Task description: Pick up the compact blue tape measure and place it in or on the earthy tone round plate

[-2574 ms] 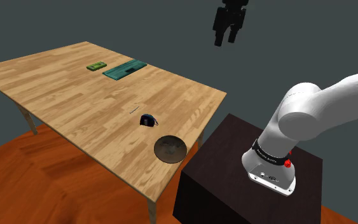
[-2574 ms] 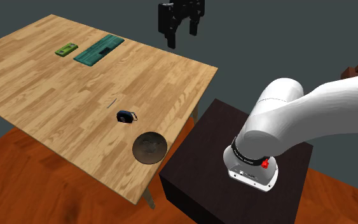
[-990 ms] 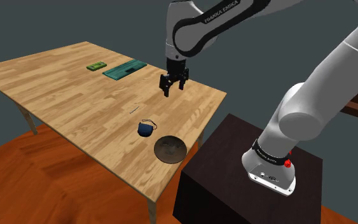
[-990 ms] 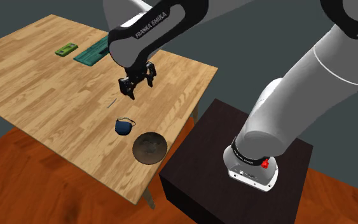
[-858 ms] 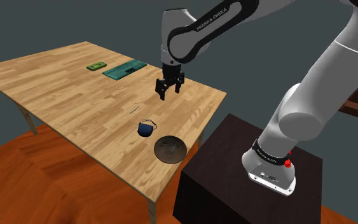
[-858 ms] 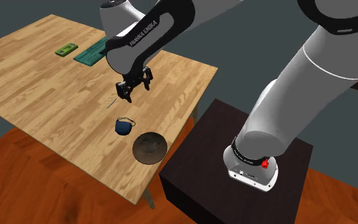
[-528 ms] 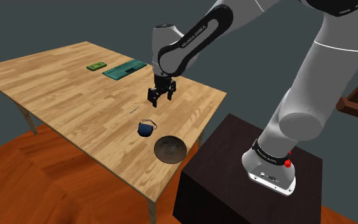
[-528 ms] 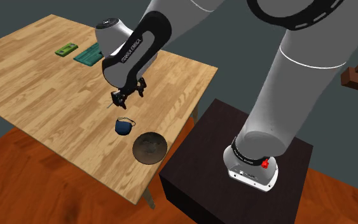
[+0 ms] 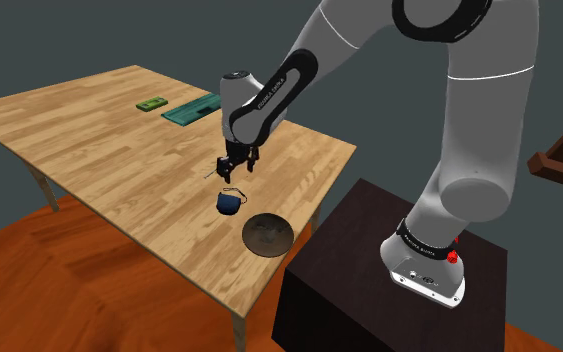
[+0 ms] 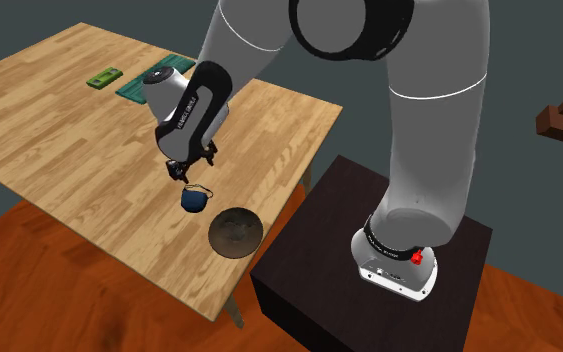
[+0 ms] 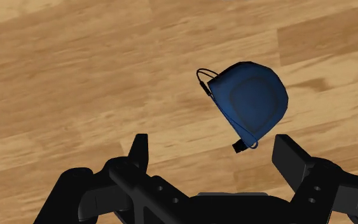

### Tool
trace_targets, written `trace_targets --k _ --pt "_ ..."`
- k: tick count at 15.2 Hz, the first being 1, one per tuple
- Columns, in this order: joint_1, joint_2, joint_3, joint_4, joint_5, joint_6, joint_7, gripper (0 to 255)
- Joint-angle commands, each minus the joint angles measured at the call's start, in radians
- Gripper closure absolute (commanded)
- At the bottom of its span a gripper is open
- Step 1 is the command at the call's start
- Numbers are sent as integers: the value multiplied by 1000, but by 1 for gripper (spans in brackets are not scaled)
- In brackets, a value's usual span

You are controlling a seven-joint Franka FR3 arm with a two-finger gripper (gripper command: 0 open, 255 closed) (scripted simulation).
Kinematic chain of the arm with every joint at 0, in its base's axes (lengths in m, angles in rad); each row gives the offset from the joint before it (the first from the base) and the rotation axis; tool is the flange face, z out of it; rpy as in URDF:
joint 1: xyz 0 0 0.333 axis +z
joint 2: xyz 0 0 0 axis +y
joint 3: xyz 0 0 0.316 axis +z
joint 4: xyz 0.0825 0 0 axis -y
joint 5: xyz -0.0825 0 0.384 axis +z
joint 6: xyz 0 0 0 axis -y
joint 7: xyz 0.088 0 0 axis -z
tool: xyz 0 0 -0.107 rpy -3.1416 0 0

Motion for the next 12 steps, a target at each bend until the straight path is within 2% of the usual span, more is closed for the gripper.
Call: trace_targets --k 1,9,12 --pt "17 81 -11 61 -18 21 23 0" --pt "32 189 -29 100 -36 91 38 0" --pt "33 196 -30 102 -37 96 39 0"
